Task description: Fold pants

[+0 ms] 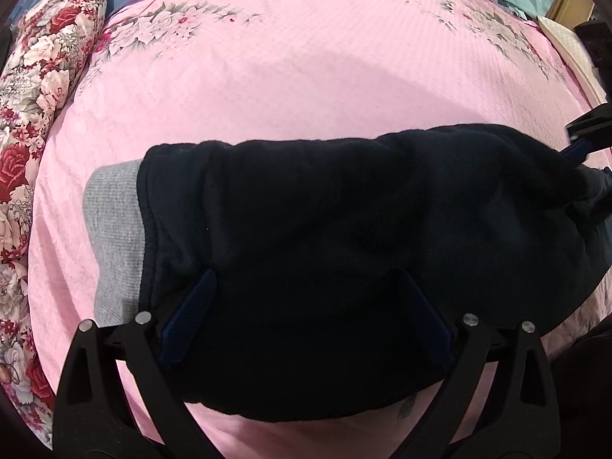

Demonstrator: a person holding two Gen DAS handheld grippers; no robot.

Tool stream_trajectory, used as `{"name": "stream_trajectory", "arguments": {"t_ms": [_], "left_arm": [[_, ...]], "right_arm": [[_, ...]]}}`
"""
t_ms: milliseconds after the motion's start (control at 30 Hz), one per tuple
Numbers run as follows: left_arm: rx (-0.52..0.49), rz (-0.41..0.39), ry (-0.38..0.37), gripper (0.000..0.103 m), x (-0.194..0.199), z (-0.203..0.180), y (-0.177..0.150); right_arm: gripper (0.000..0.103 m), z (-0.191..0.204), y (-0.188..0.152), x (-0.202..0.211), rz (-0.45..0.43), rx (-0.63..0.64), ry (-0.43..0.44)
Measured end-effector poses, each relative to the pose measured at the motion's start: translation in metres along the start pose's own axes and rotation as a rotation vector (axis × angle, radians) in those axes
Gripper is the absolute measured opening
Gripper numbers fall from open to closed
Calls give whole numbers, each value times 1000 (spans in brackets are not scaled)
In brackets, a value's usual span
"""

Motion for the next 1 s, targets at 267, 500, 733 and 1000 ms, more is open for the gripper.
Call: {"name": "stream_trajectory", "arguments": {"t_ms": [267, 500, 733, 1000], "left_arm": [[2, 12, 1, 99, -3, 0, 1], [2, 22, 1, 100, -4, -1, 1], [-4, 32, -4, 101, -5, 1, 2], [-2, 46, -1, 101, -7, 1, 5]], "right_arm": [[79, -26, 25, -14, -3, -168, 305], [78, -49, 34, 23, -176, -254, 374], [78, -4, 3, 4, 43, -99, 332], [78, -16, 10, -1, 34, -78, 172]]}}
Point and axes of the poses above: each gripper's, at about its wrist camera, not at the fingertips, and x roughly against the way its jaws point, z to its left, y to its top, the point moved 8 cm from there along -x, roughly the way its jaws point, and after that the axes turned 9 degrees about z, right-handed, at the moved point
